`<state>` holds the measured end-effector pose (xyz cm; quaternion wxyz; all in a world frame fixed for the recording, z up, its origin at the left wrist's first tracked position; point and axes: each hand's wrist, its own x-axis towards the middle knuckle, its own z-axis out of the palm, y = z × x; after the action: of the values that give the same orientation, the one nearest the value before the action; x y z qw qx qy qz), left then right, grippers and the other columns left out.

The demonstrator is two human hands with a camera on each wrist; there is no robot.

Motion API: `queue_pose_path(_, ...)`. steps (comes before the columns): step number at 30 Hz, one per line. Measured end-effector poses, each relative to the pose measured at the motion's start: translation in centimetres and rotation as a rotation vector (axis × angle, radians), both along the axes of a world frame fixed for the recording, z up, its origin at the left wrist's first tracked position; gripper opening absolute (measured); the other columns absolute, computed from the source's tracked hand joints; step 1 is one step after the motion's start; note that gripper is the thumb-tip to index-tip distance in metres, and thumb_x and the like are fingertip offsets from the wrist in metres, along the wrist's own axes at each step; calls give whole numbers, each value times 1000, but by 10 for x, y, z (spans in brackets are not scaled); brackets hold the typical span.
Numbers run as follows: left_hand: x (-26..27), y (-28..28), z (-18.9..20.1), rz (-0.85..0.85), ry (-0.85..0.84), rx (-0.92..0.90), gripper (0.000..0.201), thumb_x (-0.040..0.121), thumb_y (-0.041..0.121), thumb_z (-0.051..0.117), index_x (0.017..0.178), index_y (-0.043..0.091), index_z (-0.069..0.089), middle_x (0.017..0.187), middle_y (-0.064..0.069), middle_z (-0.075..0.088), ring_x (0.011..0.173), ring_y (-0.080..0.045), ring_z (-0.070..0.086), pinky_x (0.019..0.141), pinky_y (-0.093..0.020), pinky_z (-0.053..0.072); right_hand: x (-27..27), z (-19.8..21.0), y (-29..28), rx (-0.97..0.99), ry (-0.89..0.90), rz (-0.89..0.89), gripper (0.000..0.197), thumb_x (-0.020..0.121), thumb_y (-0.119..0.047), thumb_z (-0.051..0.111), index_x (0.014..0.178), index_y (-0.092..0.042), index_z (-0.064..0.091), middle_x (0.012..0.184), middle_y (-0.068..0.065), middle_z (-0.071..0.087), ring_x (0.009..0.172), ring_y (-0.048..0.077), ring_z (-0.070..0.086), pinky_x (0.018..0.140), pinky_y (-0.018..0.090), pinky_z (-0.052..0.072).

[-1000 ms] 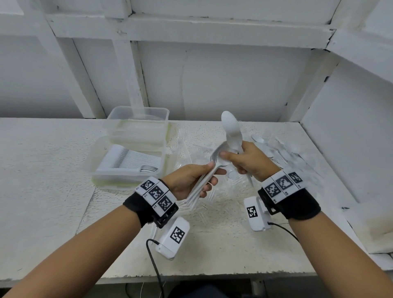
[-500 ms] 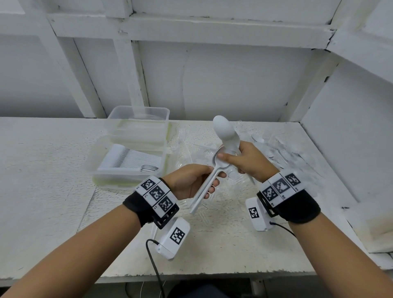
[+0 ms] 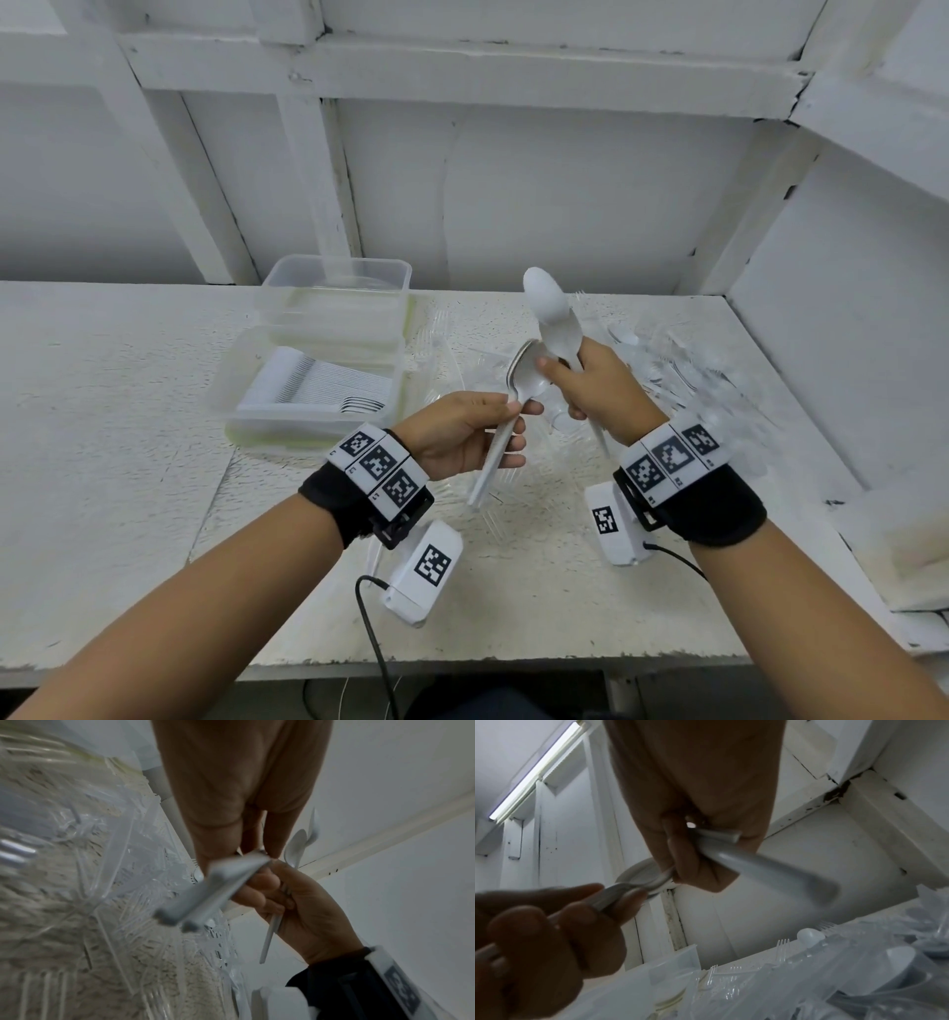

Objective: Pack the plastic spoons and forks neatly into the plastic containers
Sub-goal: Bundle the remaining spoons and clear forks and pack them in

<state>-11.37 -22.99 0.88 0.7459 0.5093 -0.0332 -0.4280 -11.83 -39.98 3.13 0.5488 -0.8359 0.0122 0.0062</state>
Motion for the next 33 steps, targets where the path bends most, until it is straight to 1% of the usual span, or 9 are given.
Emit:
queue_pose_path(8, -1, -3, 3, -3, 35, 9, 31, 100, 18, 30, 109, 3, 55, 69, -2, 57, 55, -12, 53, 52, -24, 49, 2, -5, 4, -30, -163, -112, 23, 86, -19, 64, 74, -29, 47, 68, -10, 48, 59, 4, 46, 56, 19, 36)
queue_pose_path(11, -2, -4, 5, -3, 69, -4, 32, 100, 22, 29, 111, 6, 55, 68, -2, 57, 51, -12, 51, 48, -23, 46, 0, -7, 7, -69, -178, -119, 14, 85, -21, 65, 88, -22, 52, 73, -8, 51, 66, 3, 50, 59, 16, 37)
queue_pose_path(14, -2, -4, 6, -30, 40, 3, 31, 100, 21, 31, 109, 6, 57, 67, 1, 54, 50, -9, 49, 48, -20, 45, 1, -10, 7, -94, -158, -112, 25, 85, -20, 66, 100, -16, 47, 74, -6, 48, 66, 5, 48, 57, 16, 37)
queue_pose_path(18, 0, 0, 5, -57, 3, 20, 26, 100, 14, 35, 102, 5, 59, 66, 1, 59, 55, -9, 55, 55, -22, 51, -1, -11, 8, -71, -79, -82, 35, 90, -28, 59, 113, -20, 33, 81, -3, 50, 62, 6, 46, 51, 19, 33)
queue_pose_path(21, 1, 1, 3, 48, -3, 15, 20, 98, 11, 41, 97, 4, 60, 73, -3, 68, 63, -12, 66, 64, -25, 58, -2, -12, 7, 31, -18, -107, 35, 95, -37, 46, 121, -22, 27, 82, 1, 49, 56, 5, 40, 49, 18, 32)
queue_pose_path(25, 0, -2, -5, 234, -32, -23, 16, 96, 9, 45, 96, 3, 60, 86, -9, 73, 76, -16, 71, 73, -29, 58, -7, -16, 7, 171, 14, -140, 25, 99, -39, 34, 122, -28, 33, 81, -1, 47, 54, 6, 37, 43, 15, 31)
queue_pose_path(28, -2, -7, -9, 314, -42, -19, 14, 96, 9, 47, 97, 3, 59, 89, -9, 72, 79, -16, 71, 77, -30, 56, -11, -21, 14, 201, -19, -172, 21, 98, -28, 42, 119, -23, 40, 83, -2, 47, 56, 8, 41, 44, 17, 34)
queue_pose_path(30, -3, -10, -10, 342, -57, -8, 13, 95, 9, 48, 96, 4, 59, 95, -11, 70, 83, -16, 70, 78, -31, 56, -14, -25, 20, 173, -45, -162, 19, 97, -25, 46, 116, -23, 46, 84, -5, 49, 58, 8, 45, 47, 19, 36)
queue_pose_path(33, -4, -13, -11, 381, -76, -9, 11, 95, 9, 49, 96, 4, 59, 102, -14, 68, 90, -19, 67, 77, -30, 57, -15, -28, 25, 48, -137, -155, 15, 95, -22, 49, 110, -23, 53, 74, -9, 50, 62, 6, 48, 58, 19, 40)
